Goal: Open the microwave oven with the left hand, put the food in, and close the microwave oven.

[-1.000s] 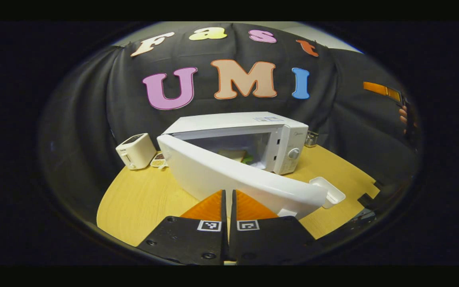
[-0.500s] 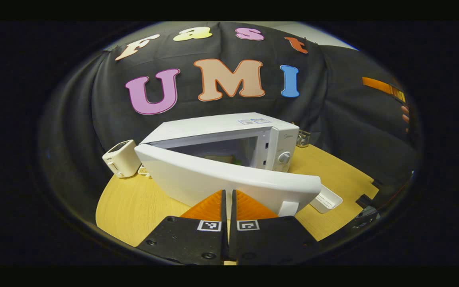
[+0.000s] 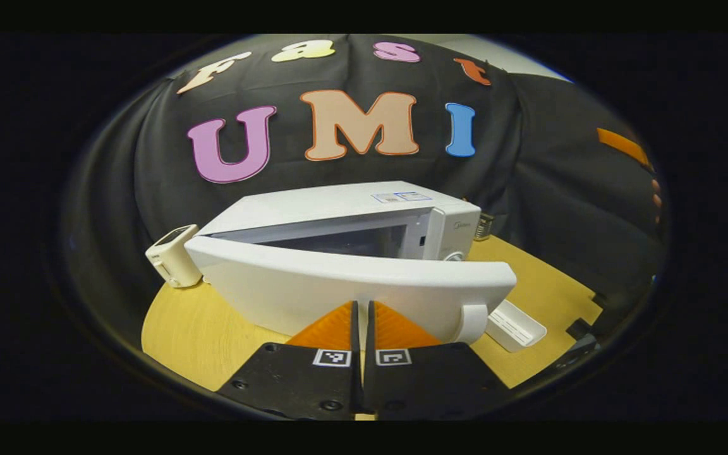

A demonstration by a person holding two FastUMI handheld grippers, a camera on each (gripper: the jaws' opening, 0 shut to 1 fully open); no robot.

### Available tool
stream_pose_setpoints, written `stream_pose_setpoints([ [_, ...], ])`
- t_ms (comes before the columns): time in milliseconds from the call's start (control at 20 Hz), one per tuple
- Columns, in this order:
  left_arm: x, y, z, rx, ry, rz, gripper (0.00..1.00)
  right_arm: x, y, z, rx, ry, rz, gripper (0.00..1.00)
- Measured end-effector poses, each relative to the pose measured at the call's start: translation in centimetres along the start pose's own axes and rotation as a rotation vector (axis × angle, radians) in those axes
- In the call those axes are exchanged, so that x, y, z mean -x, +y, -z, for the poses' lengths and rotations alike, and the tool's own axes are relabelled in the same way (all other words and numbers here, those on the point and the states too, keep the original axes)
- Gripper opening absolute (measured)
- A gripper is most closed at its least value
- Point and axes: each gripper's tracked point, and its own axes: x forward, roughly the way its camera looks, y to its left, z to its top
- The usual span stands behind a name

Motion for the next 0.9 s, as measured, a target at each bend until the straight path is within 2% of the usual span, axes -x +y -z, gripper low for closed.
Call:
stream_pose_setpoints([
  [700, -5.0, 0.6, -0.8, 0.033, 0.002, -0.031, 0.00, -1.3, -0.4, 1.0, -0.026, 0.013, -0.016, 0.95],
  [900, -6.1, 0.2, -0.9, 0.013, 0.023, -0.014, 0.00, -1.5, -0.6, 0.9, -0.038, 0.006, -0.014, 0.95],
])
